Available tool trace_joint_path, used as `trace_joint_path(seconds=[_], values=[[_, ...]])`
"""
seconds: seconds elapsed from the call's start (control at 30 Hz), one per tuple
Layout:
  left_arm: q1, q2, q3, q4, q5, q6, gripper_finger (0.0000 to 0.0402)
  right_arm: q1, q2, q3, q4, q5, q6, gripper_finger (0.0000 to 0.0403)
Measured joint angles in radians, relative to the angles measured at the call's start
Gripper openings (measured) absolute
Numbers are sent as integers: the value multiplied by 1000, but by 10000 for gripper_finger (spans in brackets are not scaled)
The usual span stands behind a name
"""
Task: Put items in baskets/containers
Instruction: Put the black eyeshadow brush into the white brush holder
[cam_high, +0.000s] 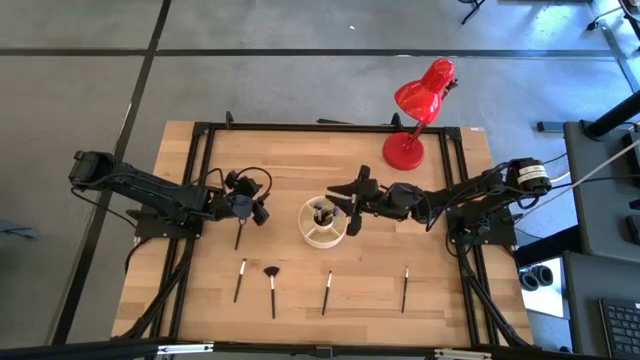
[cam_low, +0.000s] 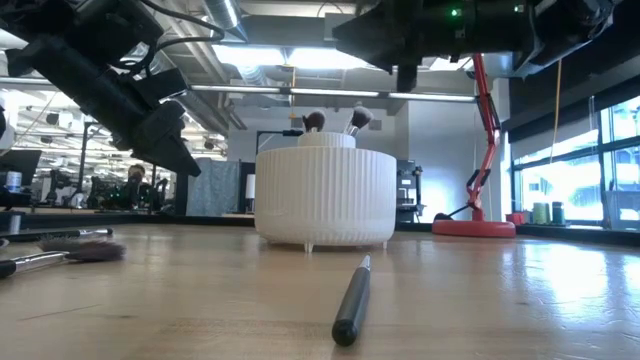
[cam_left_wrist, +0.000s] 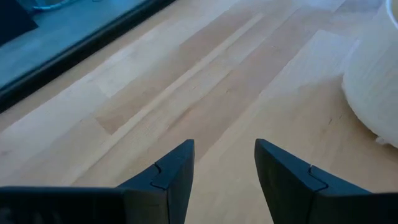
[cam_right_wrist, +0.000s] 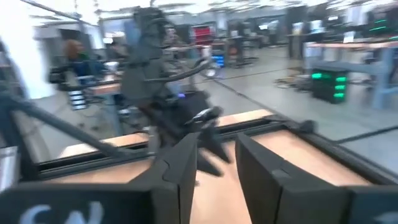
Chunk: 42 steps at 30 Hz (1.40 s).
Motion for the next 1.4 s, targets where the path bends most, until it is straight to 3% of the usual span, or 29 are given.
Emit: trace_joint_path(seconds=[0.1,0.17,0.27,0.33,0.43,0.53,0.6,0.7,0.87,1.2,1.4], values=[[0,0,0,0,23,-2,164,26,-50,0,-97,136,-31,114],[0,0,0,0,31,-12,164,59,-97,21,-253,262,-40,114],[0,0,0,0,38,-15,164,113,-153,97,-632,445,67,112],[0,0,0,0,40,-15,164,145,-163,170,-927,497,241,108],[0,0,0,0,40,-15,164,176,-156,290,-1378,439,589,101],[0,0,0,0,39,-15,164,200,-131,365,-1771,230,921,95],[0,0,0,0,38,-14,164,230,-109,367,-1935,113,1121,92],[0,0,0,0,31,0,164,285,-85,322,-1993,-30,1297,91],[0,0,0,0,15,20,164,360,-50,217,-1899,-254,1465,91],[0,0,0,0,13,54,164,451,-45,108,-1636,-297,1646,91],[0,0,0,0,13,56,164,485,-30,106,-1647,-296,1694,90]])
